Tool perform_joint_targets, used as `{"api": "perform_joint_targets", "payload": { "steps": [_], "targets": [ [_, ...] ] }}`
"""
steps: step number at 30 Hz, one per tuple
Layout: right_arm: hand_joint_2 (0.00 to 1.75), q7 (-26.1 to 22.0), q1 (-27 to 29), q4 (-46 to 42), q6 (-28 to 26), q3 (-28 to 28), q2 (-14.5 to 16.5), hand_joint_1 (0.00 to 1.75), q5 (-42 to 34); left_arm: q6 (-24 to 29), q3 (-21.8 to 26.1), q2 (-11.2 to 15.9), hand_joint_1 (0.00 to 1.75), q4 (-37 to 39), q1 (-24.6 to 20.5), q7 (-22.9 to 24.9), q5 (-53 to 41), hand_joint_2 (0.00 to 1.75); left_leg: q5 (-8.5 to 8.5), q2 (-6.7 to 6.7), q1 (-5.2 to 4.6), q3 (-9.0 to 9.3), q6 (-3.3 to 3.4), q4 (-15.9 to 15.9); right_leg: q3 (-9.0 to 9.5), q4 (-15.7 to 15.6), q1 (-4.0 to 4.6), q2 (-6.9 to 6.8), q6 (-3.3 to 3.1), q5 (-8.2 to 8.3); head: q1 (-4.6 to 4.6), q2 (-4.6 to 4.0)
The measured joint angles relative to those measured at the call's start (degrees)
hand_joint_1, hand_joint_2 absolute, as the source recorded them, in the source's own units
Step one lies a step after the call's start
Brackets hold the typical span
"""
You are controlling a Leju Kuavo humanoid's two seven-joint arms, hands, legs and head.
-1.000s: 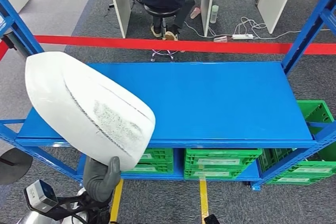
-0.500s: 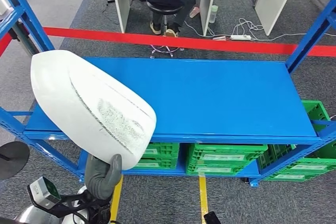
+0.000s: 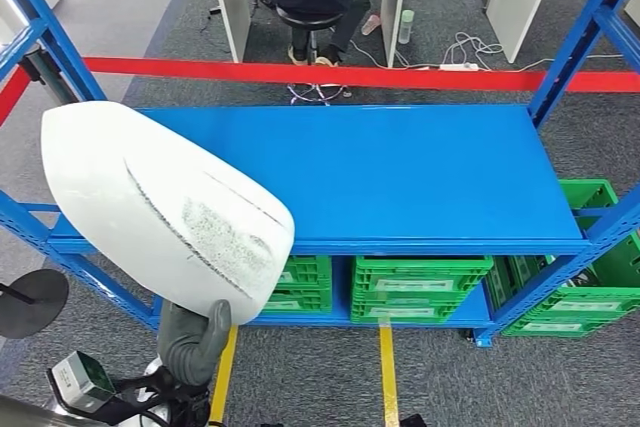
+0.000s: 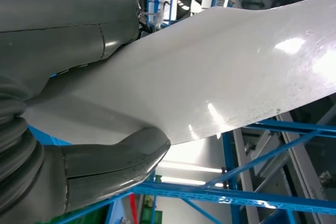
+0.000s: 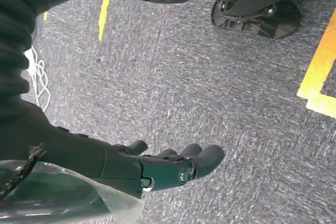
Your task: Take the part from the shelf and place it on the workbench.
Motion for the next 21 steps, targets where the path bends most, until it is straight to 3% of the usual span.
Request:
{"api": "perform_joint_targets", "payload": {
  "steps": [2,4,7,9,10,12,14,15,16,18,19,21],
  "targets": [
    [1.75,0.02,-0.02,-0.01,0.01,0.0,0.0,0.0,-0.01,0.02,-0.03,0.04,1.75,0.01,-0.01,0.04,-0.04,1.75,3.7,-0.09,-0.08,3.71,0.62,-6.22,-0.02,0.17,0.04,0.12,0.12,-0.04,-0.01,0.0],
    [1.75,0.06,-0.09,0.0,0.0,0.0,0.03,0.0,-0.03,0.07,-0.05,0.05,1.75,0.02,0.04,0.22,-0.04,1.75,5.97,-0.23,-0.35,7.01,1.61,-12.45,-0.16,0.29,0.1,0.24,0.52,-0.05,0.15,0.01],
    [1.75,0.09,-0.21,0.0,-0.09,-0.01,0.06,0.0,-0.05,0.13,-0.13,0.12,1.75,0.02,0.05,0.68,-0.02,1.75,6.09,-0.26,-0.71,7.6,2.39,-14.69,-0.53,0.17,0.0,0.27,1.55,0.34,0.15,0.01],
    [1.75,0.11,-0.26,-0.03,-0.13,-0.01,0.02,0.0,-0.05,0.12,-0.43,0.1,1.75,0.02,-0.14,1.07,-0.01,1.75,6.13,-0.18,-0.4,7.95,3.03,-16.29,-1.37,1.01,0.05,0.35,2.06,-0.78,0.25,0.01],
    [1.75,0.12,-0.28,-0.05,-0.14,-0.01,-0.01,0.0,-0.07,0.12,-0.62,0.09,1.75,0.03,-0.21,1.24,-0.01,1.75,6.2,-0.15,-0.19,8.1,3.41,-17.06,-2.35,2.86,0.08,0.4,2.26,-2.21,0.38,0.01],
    [1.75,0.1,-0.46,-0.09,-0.15,-0.02,-0.1,0.0,-0.1,0.15,-0.86,0.1,1.75,0.08,-0.19,1.58,-0.01,1.75,6.34,-0.03,-0.08,7.81,3.77,-17.42,-5.53,9.66,0.02,0.46,2.57,-5.92,0.64,0.0],
    [1.75,0.11,-0.54,-0.14,-0.15,-0.02,-0.22,0.0,-0.11,0.23,-0.91,0.15,1.75,0.21,-0.13,1.88,-0.04,1.75,6.48,0.15,-0.1,7.38,3.68,-17.19,-7.96,15.35,-0.03,0.45,2.89,-7.41,0.68,0.0],
    [1.75,0.19,-0.46,-0.15,-0.15,-0.02,-0.29,0.0,-0.1,0.28,-0.93,0.17,1.75,0.29,-0.12,1.99,-0.06,1.75,6.57,0.2,-0.08,7.22,3.57,-17.06,-7.85,15.35,-0.08,0.45,3.02,-6.55,0.66,0.0],
    [1.75,0.26,-0.29,-0.15,-0.14,-0.03,-0.35,0.0,-0.09,0.32,-0.94,0.18,1.75,0.35,-0.12,2.09,-0.07,1.75,6.68,0.18,-0.02,7.07,3.42,-16.89,-6.65,13.01,-0.18,0.45,3.15,-4.72,0.68,0.0],
    [1.75,0.35,-0.08,-0.14,-0.13,-0.06,-0.43,0.0,-0.08,0.36,-0.96,0.18,1.75,0.43,-0.12,2.18,-0.08,1.75,6.9,0.1,-0.06,6.63,2.95,-16.32,-3.03,5.35,-0.41,0.53,3.43,-1.21,0.74,0.0],
    [1.75,0.34,-0.06,-0.14,-0.12,-0.07,-0.43,0.0,-0.07,0.37,-0.96,0.17,1.75,0.44,-0.14,2.19,-0.08,1.75,7.09,0.05,-0.18,6.26,2.66,-15.98,-1.85,2.71,-0.46,0.67,3.32,-0.33,0.75,0.0],
    [1.75,0.32,0.02,-0.14,-0.1,-0.07,-0.39,0.0,-0.06,0.37,-0.97,0.18,1.75,0.44,-0.14,2.2,-0.09,1.75,7.64,-0.01,-0.44,5.55,2.03,-15.53,-1.72,1.49,-0.35,0.93,2.75,-0.09,0.78,0.0]
  ]
}}
